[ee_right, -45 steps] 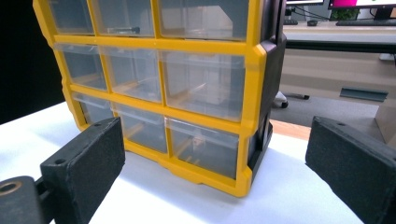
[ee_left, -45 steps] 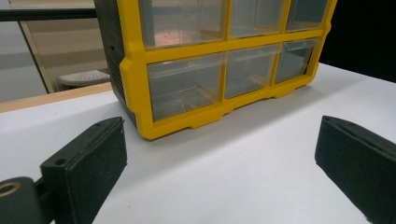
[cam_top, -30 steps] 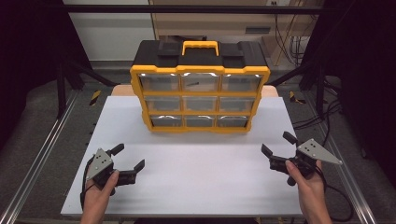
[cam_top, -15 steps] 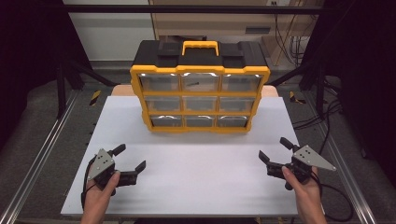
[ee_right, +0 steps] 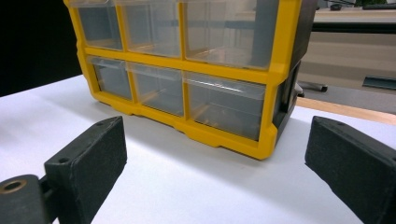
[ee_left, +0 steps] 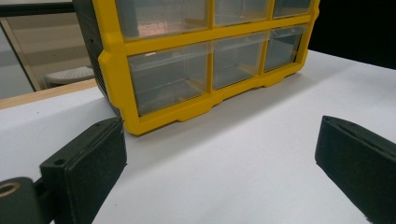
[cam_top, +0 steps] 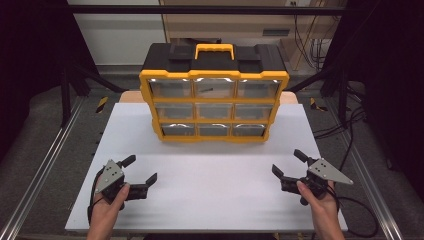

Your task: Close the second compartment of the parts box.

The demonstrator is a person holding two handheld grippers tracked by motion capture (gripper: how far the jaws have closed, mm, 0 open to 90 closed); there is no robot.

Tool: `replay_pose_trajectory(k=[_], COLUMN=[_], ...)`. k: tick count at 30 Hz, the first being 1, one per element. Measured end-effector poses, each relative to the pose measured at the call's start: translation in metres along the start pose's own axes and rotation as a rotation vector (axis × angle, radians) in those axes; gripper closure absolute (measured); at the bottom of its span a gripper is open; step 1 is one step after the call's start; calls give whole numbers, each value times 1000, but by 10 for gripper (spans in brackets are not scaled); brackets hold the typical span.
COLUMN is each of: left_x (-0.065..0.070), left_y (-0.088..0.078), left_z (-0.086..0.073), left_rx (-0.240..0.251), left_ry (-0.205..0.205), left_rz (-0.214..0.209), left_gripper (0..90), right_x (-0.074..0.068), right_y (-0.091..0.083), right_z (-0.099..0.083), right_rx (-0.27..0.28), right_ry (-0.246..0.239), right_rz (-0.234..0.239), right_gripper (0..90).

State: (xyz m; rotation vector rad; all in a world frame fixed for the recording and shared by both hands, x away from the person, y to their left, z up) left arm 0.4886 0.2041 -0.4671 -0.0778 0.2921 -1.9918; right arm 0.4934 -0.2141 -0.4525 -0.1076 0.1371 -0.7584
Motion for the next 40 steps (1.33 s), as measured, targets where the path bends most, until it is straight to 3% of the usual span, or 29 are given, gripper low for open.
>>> replay_pose_trajectory(k=[40], left_x=[1], left_y=[1], left_z=[1], left_rx=[18], left_ry=[-14], left_rz=[-16], left_gripper=[20], right_x=[-21], right_y=[25], right_z=[-10], right_rx=[-11], right_ry=[-6], right_rz=[84], right_gripper=[49])
Point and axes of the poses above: each handheld gripper's, and its own axes: y roughly forward along the jaws, z roughly out of its top, x roughly to its right, the point moved 10 cm from there along y, roughly forward along the jaws, and after that the axes turned 14 degrees about z, right-handed, at the moved point
